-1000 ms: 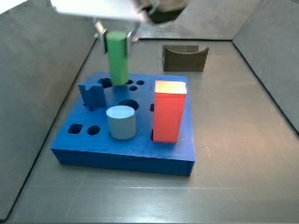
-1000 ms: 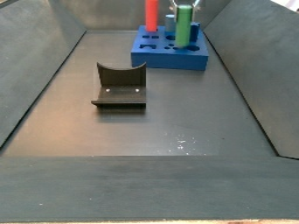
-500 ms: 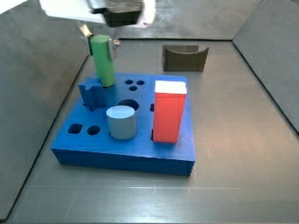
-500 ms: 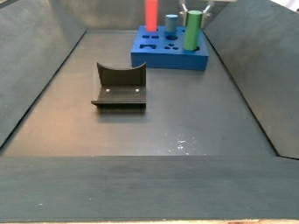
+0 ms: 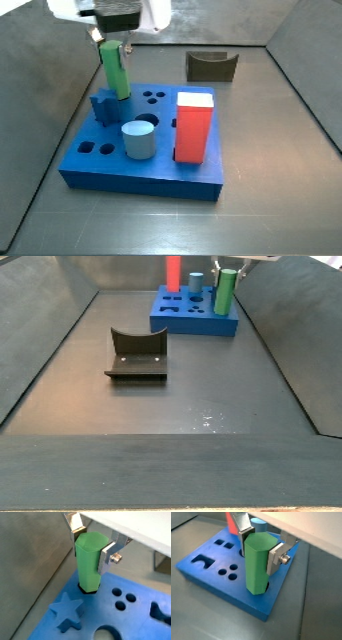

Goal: Pick up the hexagon object. Move up. Place the hexagon object on the fixture. Regrasp the hexagon object. Move to above the board. Insert the hexagon object.
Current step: Insert the hexagon object.

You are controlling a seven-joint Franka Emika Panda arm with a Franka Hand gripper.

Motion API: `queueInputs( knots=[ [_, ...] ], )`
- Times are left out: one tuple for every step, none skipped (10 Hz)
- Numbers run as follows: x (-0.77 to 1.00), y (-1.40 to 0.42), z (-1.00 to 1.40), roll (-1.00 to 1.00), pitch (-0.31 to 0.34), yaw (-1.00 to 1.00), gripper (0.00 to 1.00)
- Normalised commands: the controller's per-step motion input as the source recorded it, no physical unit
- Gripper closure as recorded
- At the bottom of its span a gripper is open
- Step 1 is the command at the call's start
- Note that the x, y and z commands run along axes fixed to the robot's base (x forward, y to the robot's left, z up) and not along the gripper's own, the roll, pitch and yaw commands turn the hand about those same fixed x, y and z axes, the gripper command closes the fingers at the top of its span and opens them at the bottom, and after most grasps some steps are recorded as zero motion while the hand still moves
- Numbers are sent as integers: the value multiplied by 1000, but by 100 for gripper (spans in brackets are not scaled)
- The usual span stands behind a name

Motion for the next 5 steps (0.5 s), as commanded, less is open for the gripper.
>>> queueInputs(
  knots=[
    [0,-160,-251,-160,-13,-606,100],
    [-14,-29,-391,-139,0,-651,100],
    [0,-20,-506,-167,-10,-800,100],
    [137,0,-717,-83,0,-809,100],
    [194,0,-846,-47,0,-789,100]
  ],
)
